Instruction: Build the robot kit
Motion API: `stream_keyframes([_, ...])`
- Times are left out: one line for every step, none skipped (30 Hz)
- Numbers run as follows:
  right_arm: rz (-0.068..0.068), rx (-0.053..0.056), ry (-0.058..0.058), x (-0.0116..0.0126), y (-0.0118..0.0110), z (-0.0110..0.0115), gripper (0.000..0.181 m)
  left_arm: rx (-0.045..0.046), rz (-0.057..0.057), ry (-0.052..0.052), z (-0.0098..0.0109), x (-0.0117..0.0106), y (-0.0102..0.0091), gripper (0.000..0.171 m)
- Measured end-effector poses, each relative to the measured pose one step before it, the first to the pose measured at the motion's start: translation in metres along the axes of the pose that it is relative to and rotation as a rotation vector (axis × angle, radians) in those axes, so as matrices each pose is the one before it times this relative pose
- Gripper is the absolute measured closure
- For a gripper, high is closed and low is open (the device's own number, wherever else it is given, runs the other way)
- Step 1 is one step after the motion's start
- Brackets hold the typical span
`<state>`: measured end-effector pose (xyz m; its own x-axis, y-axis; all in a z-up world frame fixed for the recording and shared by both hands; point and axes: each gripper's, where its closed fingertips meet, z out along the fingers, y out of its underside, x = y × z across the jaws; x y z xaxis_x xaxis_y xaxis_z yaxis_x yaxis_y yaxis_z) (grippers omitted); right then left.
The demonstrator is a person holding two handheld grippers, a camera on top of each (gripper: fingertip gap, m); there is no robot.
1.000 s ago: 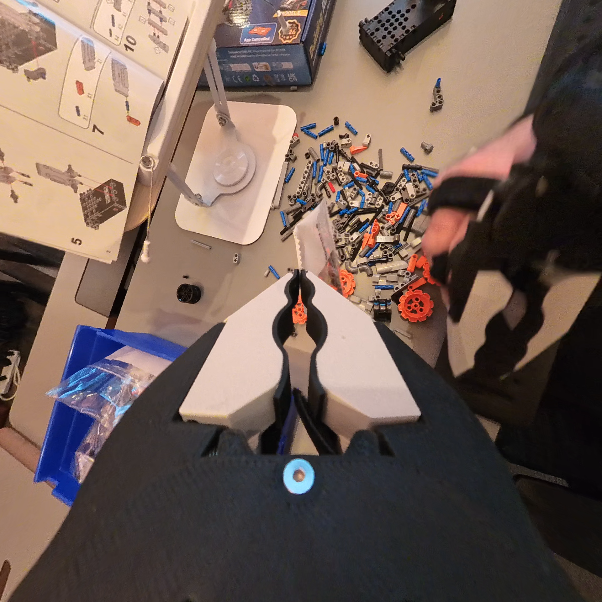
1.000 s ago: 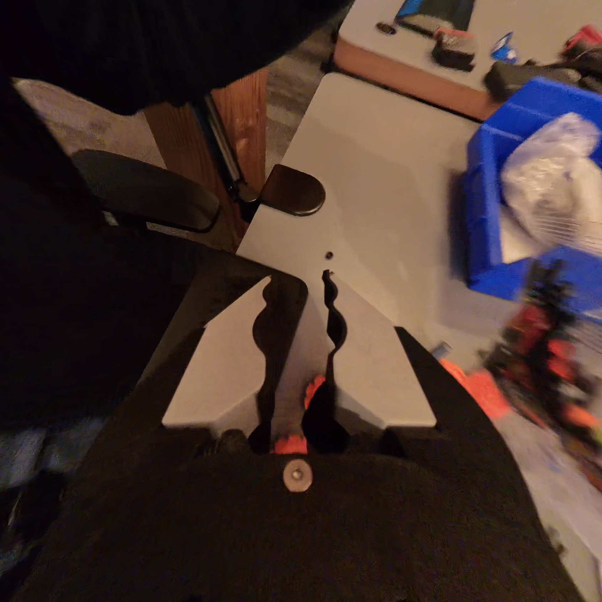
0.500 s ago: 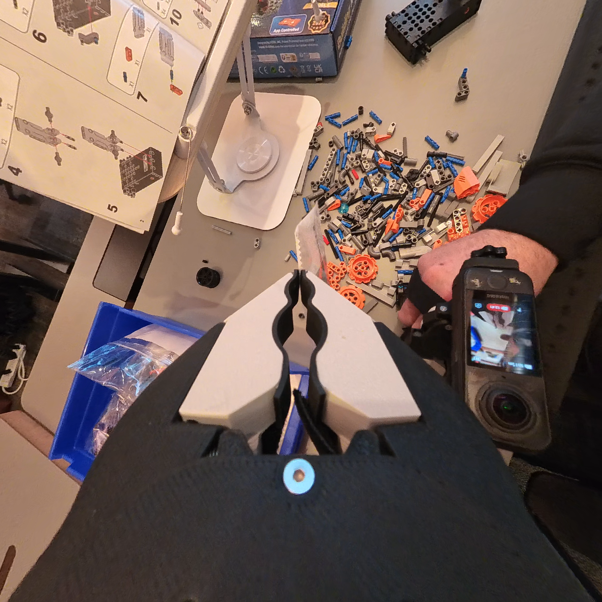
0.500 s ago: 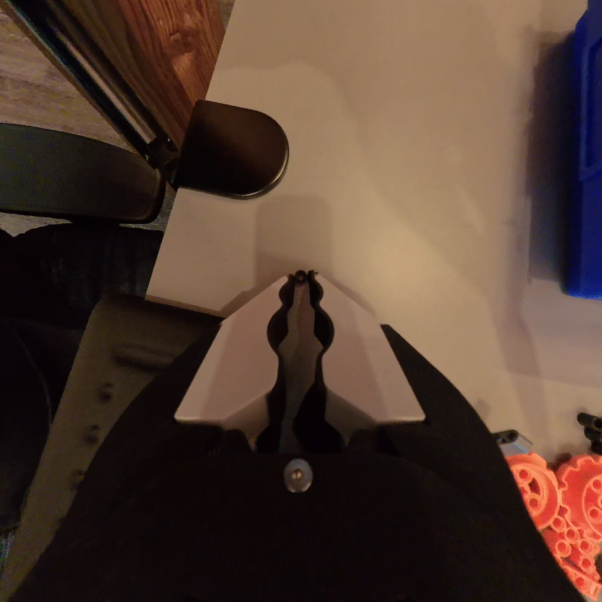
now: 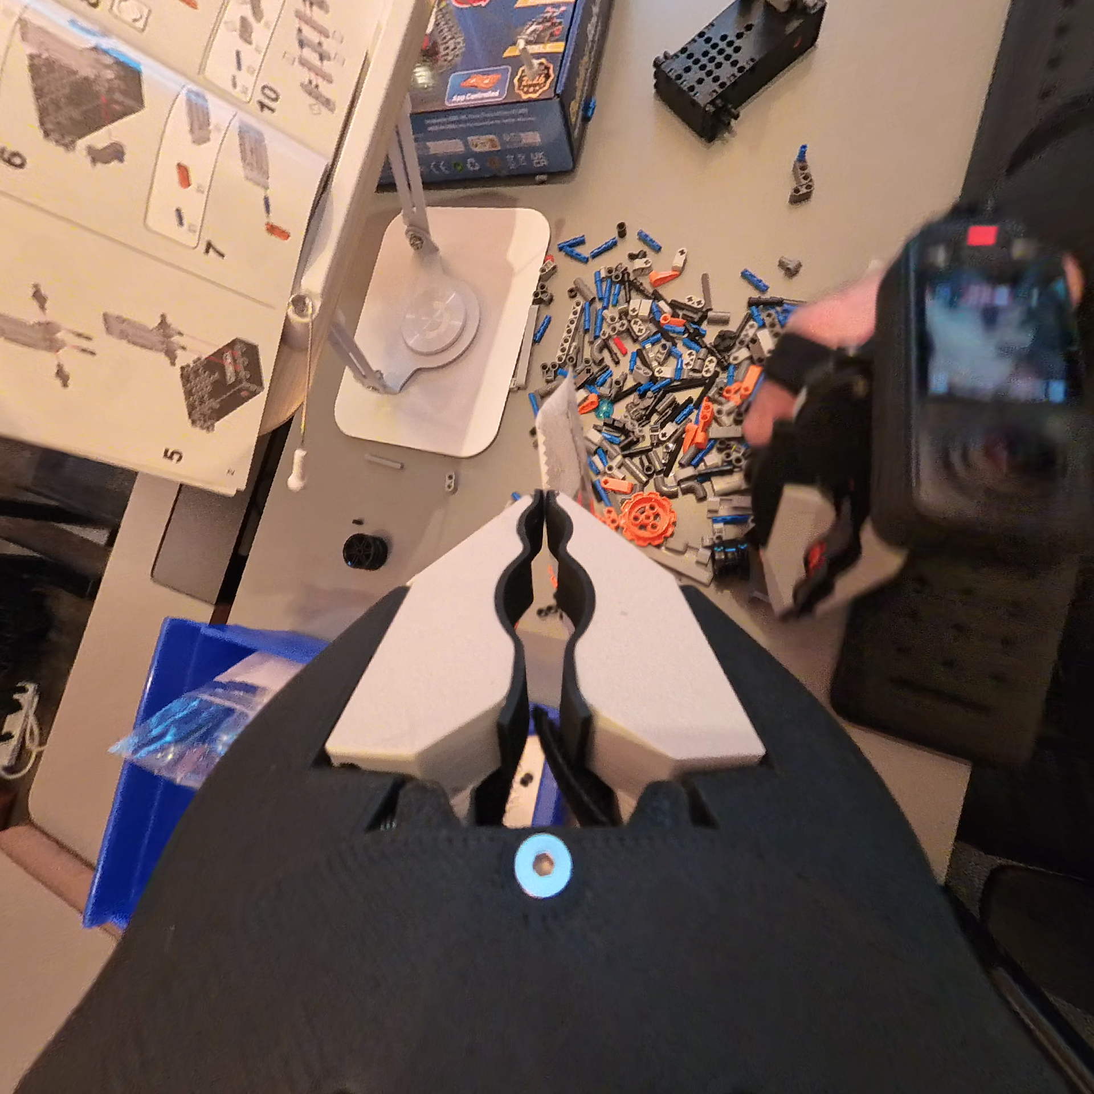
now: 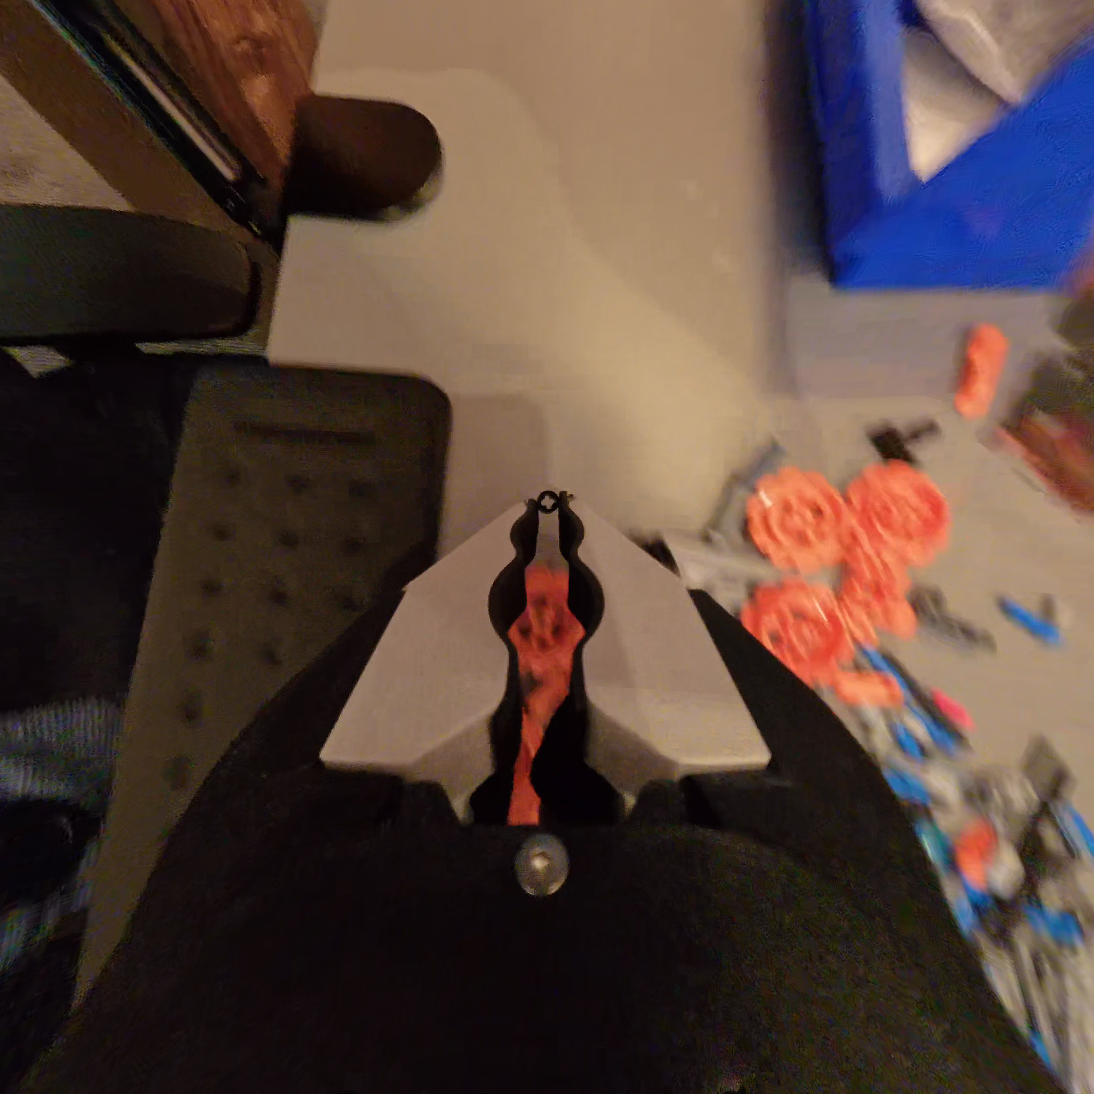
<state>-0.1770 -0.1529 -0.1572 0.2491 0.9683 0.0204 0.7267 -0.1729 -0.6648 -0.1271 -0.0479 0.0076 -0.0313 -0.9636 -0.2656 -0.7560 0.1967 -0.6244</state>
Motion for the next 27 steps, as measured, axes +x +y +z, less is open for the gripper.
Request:
stream_keyframes([0.0197,-0.0129,0.0406,0.00896,0.01493,-0.01588,0.176,0.00274,0.0038,0.0116,0.00381,0.00140,-0.00306,0.171])
stream_keyframes([0.0220,-0.0156,0.0503,0.01168,0.01596,-0.01460,0.176,0.00247,0.0036,0.0071,0.00395,0.00035,-0.00287,0.171])
stream_keyframes([0.0270,-0.0102,0.0349,0.01037,0.01467,-0.01215,0.176,0.00350,0.0007,0.0093,0.00445,0.00080,-0.00302,0.171])
stream_keyframes([0.0306,-0.0008,0.0094,0.00694,0.01161,-0.00946,0.176,0.00356,0.0027,0.0137,0.00489,0.00171,-0.00307,0.171])
stream_keyframes([0.0301,-0.0054,0.0044,0.00611,0.01046,-0.00662,0.174,0.00045,0.0053,0.0107,0.00538,0.00173,-0.00274,0.171])
stream_keyframes([0.0240,-0.0119,0.0184,0.00774,0.00969,-0.00439,0.167,-0.00091,0.0033,0.0097,0.00563,0.00165,-0.00279,0.171])
stream_keyframes([0.0142,-0.0136,0.0183,0.00696,0.00868,-0.00348,0.159,-0.00116,0.0031,0.0131,0.00594,0.00232,-0.00276,0.171])
stream_keyframes([0.0080,-0.0069,0.0126,0.00513,0.00619,-0.00401,0.153,-0.00258,0.0042,0.0138,0.00584,0.00237,-0.00246,0.171])
stream_keyframes([0.0030,0.0100,0.0166,0.00492,0.00200,-0.00598,0.153,-0.00336,0.0028,0.0122,0.00583,0.00190,-0.00216,0.171])
stream_keyframes([-0.0025,0.0225,0.0182,0.00472,-0.00188,-0.00742,0.153,-0.00216,0.0003,0.0149,0.00560,0.00201,-0.00203,0.171])
stream_keyframes([-0.0073,0.0253,0.0281,0.00640,-0.00424,-0.00843,0.153,-0.00152,0.0008,0.0195,0.00564,0.00246,-0.00197,0.171])
stream_keyframes([-0.0110,0.0370,0.0464,0.00956,-0.00752,-0.00957,0.154,-0.00267,0.0024,0.0185,0.00546,0.00246,-0.00197,0.171])
stream_keyframes([-0.0074,0.0516,0.0532,0.01142,-0.01127,-0.01009,0.154,-0.00711,0.0039,0.0170,0.00528,0.00224,-0.00142,0.171])
stream_keyframes([-0.0038,0.0652,0.0423,0.01065,-0.01429,-0.00939,0.151,-0.00773,0.0071,0.0173,0.00513,0.00241,-0.00155,0.171])
stream_keyframes([-0.0021,0.0609,0.0275,0.00894,-0.01408,-0.00698,0.150,-0.00122,0.0088,0.0182,0.00492,0.00267,-0.00273,0.171])
stream_keyframes([-0.0053,0.0414,0.0208,0.00804,-0.01122,-0.00373,0.148,0.00063,0.0054,0.0214,0.00476,0.00285,-0.00287,0.171])
stream_keyframes([-0.0129,0.0258,0.0155,0.00660,-0.00795,-0.00114,0.146,-0.00166,0.0042,0.0199,0.00468,0.00234,-0.00242,0.171])
stream_keyframes([-0.0132,0.0085,-0.0052,0.00299,-0.00383,0.00187,0.146,0.00009,0.0057,0.0112,0.00441,0.00088,-0.00246,0.171])
stream_keyframes([-0.0011,-0.0099,-0.0136,0.00212,0.00028,0.00440,0.147,0.00307,0.0050,0.0131,0.00395,0.00128,-0.00252,0.171])
stream_keyframes([-0.0020,-0.0135,-0.0207,0.00069,0.00252,0.00481,0.152,0.00135,0.0060,0.0111,0.00317,0.00092,-0.00190,0.171])
stream_keyframes([-0.0091,0.0009,-0.0410,-0.00315,0.00206,0.00352,0.169,0.00294,0.0090,0.0048,0.00247,0.00032,-0.00163,0.171])
stream_keyframes([0.0035,0.0122,-0.0430,-0.00367,0.00061,0.00157,0.181,0.00171,0.0062,0.0018,0.00228,-0.00024,-0.00075,0.171])
stream_keyframes([0.0185,0.0042,-0.0144,0.00063,0.00145,0.00007,0.181,0.00329,0.0038,0.0056,0.00216,0.00037,-0.00032,0.171])
stream_keyframes([0.0123,-0.0019,-0.0121,0.00058,0.00237,-0.00170,0.181,0.00833,0.0028,-0.0101,0.00149,-0.00177,-0.00036,0.171])
stream_keyframes([0.0136,0.0080,-0.0008,0.00200,0.00077,-0.00321,0.181,0.02338,-0.0054,-0.0285,0.00001,-0.00494,-0.00188,0.171])
stream_keyframes([0.0255,0.0194,-0.0038,0.00195,-0.00094,-0.00395,0.181,0.03431,-0.0104,-0.0003,-0.00122,-0.00075,-0.00246,0.171])
stream_keyframes([0.0331,0.0183,-0.0033,0.00271,-0.00055,-0.00412,0.181,0.02149,-0.0159,0.0131,-0.00122,0.00130,0.00030,0.171])
